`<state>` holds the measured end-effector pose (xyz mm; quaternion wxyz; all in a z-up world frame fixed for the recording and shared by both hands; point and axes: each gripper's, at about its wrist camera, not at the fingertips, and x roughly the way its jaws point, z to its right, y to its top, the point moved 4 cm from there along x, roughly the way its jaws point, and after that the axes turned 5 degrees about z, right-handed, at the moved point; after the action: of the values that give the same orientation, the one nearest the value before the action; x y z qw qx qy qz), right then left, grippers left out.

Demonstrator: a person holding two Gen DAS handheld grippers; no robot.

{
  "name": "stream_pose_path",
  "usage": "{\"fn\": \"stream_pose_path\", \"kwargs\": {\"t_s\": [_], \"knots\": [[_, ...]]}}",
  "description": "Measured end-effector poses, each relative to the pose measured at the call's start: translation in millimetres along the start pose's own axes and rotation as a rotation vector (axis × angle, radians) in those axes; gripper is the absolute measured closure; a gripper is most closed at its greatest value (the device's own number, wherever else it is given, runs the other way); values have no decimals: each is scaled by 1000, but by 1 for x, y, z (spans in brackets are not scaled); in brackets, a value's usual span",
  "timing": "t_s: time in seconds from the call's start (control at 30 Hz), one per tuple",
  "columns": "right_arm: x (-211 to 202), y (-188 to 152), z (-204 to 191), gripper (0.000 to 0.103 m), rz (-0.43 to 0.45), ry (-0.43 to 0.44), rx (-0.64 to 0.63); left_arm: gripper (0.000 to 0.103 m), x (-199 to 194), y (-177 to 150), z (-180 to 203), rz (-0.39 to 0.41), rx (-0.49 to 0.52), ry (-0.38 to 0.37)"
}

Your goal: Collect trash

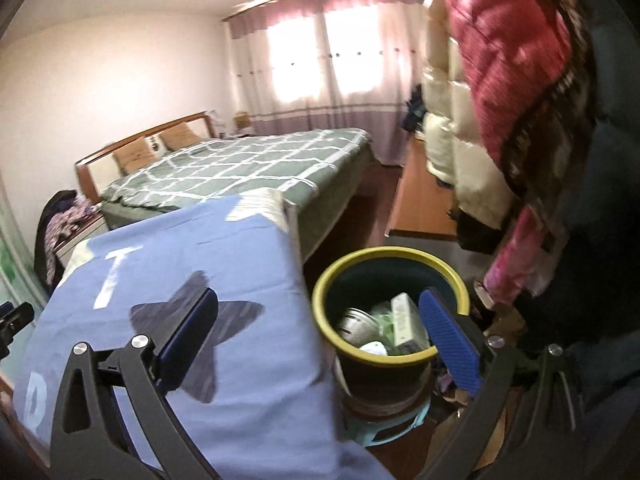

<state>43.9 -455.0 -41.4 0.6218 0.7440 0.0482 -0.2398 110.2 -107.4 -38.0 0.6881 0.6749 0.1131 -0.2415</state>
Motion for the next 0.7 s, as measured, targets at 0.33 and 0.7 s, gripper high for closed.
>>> {"fn": "stream_pose_path", "kwargs": {"t_s": [0.33, 0.7], "knots": [[-5, -4, -31, 7, -7, 55, -57, 5, -35, -3, -46, 74, -80, 77], [-4, -5, -32, 7, -13, 64, -51, 5, -28, -6, -39, 52, -69, 77]]}}
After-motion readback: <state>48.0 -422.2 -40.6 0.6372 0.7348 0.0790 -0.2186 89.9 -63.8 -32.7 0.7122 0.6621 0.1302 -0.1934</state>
